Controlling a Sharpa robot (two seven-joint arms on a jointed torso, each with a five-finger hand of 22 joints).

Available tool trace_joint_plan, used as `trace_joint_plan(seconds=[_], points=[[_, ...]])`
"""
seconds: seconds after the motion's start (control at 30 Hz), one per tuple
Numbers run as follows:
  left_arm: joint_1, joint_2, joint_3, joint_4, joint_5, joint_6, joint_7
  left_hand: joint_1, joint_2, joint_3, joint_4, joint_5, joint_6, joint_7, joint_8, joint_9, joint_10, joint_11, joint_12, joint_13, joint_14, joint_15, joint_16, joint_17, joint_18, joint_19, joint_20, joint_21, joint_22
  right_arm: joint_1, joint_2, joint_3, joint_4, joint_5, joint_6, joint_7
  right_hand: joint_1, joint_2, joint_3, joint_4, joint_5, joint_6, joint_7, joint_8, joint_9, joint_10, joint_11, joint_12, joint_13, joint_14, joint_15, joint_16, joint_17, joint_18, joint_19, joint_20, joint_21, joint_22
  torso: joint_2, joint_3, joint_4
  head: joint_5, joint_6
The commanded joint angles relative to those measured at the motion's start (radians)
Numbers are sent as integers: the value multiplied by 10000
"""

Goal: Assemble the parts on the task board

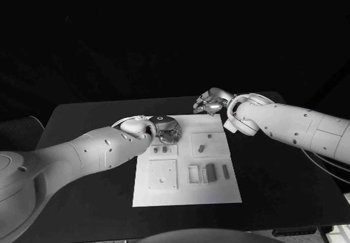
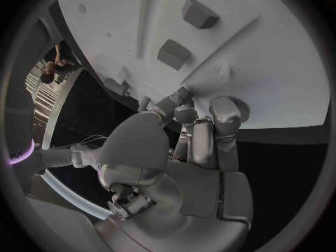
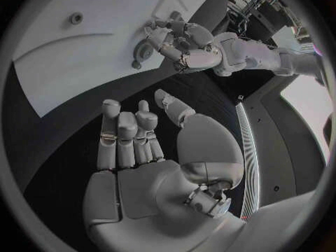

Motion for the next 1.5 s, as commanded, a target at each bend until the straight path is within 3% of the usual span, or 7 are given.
trace_joint_plan(seconds=[0.03,0.33,0.67,1.0,1.13,1.5], points=[[-4,0,5,39,-19,-179,108,-18,126,82,0,-63,1560,183,65,29,-33,-50,15,-17,41,-74,9,16,1252,0,55,41,172,1,-1,5,16,-18,41,60,-97,-32,-13,62,46,5,54,-37,12,14,43,59,12,5,-44,49,-17,128,39,2,-35,89,0,0,1,7,-8],[-2,-176,11,166,132,-325,104,-24,125,100,-1,-64,1590,167,68,50,-22,-66,14,-21,54,-88,6,29,1242,1,57,50,170,1,-15,5,21,-18,36,61,-101,-35,-12,64,46,4,54,-38,14,13,43,59,11,5,-44,48,-17,128,39,2,-36,88,-3,-1,6,17,6],[15,-736,36,794,194,-499,94,-23,106,122,-2,-43,1597,160,58,63,-7,-74,13,-25,63,-97,4,45,1235,5,56,54,166,1,-86,5,36,-18,35,60,-104,-37,-11,67,46,5,54,-40,16,13,43,59,10,5,-44,48,-18,127,39,1,-37,88,-8,-3,18,22,21],[62,-1273,182,1280,492,-749,95,-24,74,147,1,-21,1608,156,47,79,12,-79,12,-31,60,-103,-6,39,1230,15,53,61,161,1,-134,5,43,-18,38,56,-104,-38,-9,68,46,5,53,-41,18,13,43,59,10,6,-44,47,-18,127,40,0,-38,88,-12,-11,22,32,46],[67,-1473,309,1461,561,-770,115,-27,69,153,3,-17,1610,156,44,82,17,-79,12,-33,64,-104,-6,46,1228,18,52,63,160,1,-139,5,44,-18,45,59,-104,-38,-8,68,46,5,53,-41,19,13,43,59,10,6,-45,47,-18,127,40,0,-38,88,-6,-16,19,41,61],[104,-1748,318,1360,663,-708,111,-34,63,167,7,-13,1614,155,36,91,26,-80,10,-36,67,-105,-8,49,1225,24,50,65,156,1,-162,5,39,-18,43,60,-103,-37,-5,69,47,5,53,-42,22,13,43,60,9,6,-45,47,-18,127,41,-2,-38,87,0,-18,8,35,76]])
